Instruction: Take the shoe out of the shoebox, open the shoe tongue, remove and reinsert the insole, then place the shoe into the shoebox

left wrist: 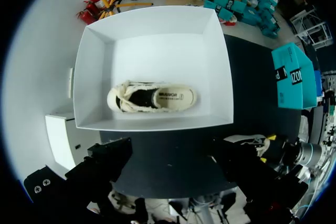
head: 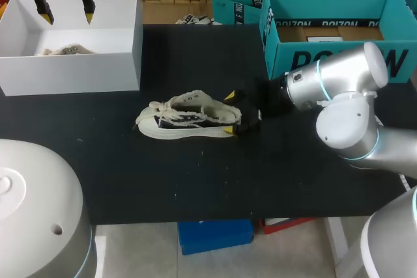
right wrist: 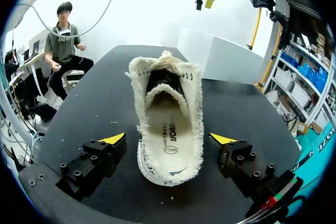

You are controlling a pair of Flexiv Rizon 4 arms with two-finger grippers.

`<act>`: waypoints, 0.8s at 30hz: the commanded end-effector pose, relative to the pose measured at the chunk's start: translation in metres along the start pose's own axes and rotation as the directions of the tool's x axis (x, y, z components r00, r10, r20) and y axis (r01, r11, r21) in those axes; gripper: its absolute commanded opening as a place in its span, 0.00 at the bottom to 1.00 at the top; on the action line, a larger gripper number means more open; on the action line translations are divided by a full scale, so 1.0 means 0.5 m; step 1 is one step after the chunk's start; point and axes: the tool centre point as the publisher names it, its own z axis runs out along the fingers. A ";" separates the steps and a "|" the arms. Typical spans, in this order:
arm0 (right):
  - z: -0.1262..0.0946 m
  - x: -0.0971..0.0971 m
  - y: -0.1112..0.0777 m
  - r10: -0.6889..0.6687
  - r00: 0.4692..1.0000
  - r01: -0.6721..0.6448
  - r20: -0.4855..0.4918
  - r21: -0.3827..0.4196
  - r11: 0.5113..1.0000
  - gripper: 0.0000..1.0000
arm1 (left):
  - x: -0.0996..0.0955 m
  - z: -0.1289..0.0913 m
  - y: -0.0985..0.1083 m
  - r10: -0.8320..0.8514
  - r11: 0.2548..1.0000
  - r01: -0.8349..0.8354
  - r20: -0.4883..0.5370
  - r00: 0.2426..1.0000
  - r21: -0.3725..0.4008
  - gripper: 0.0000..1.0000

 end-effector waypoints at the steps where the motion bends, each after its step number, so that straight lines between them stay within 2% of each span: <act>1: -0.011 0.002 0.002 0.005 1.000 -0.005 0.002 0.012 1.000 1.00 | 0.000 -0.001 0.001 0.000 1.000 0.000 0.001 1.000 -0.002 1.00; 11: 0.010 -0.007 -0.018 0.030 1.000 -0.030 -0.004 0.001 1.000 1.00 | 0.000 -0.001 0.001 0.000 1.000 0.000 0.001 1.000 -0.002 1.00; 24: 0.044 -0.010 -0.023 0.049 0.999 -0.049 -0.022 -0.023 0.999 1.00 | 0.000 -0.001 0.001 0.000 1.000 0.000 0.001 1.000 -0.002 1.00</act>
